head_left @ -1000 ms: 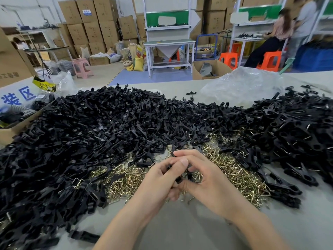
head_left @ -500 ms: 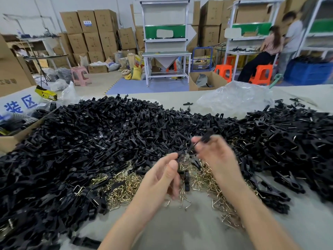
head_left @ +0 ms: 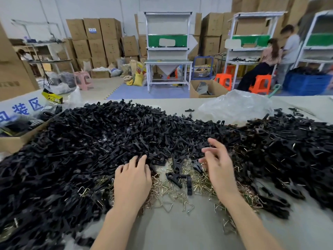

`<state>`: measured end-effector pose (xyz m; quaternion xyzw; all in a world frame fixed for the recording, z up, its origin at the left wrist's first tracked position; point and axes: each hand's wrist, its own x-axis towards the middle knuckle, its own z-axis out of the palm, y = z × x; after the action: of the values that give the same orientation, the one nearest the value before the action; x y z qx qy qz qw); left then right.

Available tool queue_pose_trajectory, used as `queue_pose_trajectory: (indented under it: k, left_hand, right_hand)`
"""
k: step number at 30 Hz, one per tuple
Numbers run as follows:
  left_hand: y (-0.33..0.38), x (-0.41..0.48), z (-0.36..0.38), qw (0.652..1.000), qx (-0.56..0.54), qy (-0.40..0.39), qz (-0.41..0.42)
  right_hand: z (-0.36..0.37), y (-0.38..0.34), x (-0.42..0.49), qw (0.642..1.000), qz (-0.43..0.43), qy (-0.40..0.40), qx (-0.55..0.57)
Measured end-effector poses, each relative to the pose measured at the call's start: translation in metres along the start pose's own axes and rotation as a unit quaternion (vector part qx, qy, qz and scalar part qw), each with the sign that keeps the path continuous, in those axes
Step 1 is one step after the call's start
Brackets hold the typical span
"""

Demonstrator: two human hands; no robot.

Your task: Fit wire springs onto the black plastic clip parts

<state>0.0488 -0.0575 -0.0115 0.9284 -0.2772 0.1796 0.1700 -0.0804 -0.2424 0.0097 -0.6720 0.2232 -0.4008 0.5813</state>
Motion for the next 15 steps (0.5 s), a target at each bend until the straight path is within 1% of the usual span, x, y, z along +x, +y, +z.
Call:
queue_pose_trajectory:
  k: [3, 6, 11, 15]
  left_hand:
    - [-0.001, -0.001, 0.001, 1.0, 0.013, 0.002, 0.025]
    - [0.001, -0.001, -0.001, 1.0, 0.001, -0.011, 0.028]
    - [-0.001, -0.001, 0.0, 0.998, -0.06, -0.01, 0.022]
    - [-0.001, 0.002, 0.0, 0.996, -0.088, -0.015, -0.002]
  right_hand:
    - [0.007, 0.014, -0.008, 0.988, -0.056, -0.057, -0.135]
    - [0.004, 0.017, -0.011, 0.966, -0.104, -0.079, -0.224]
    - [0.004, 0.019, -0.011, 0.957, -0.121, -0.092, -0.249]
    - [0.004, 0.019, -0.011, 0.954, -0.135, -0.095, -0.25]
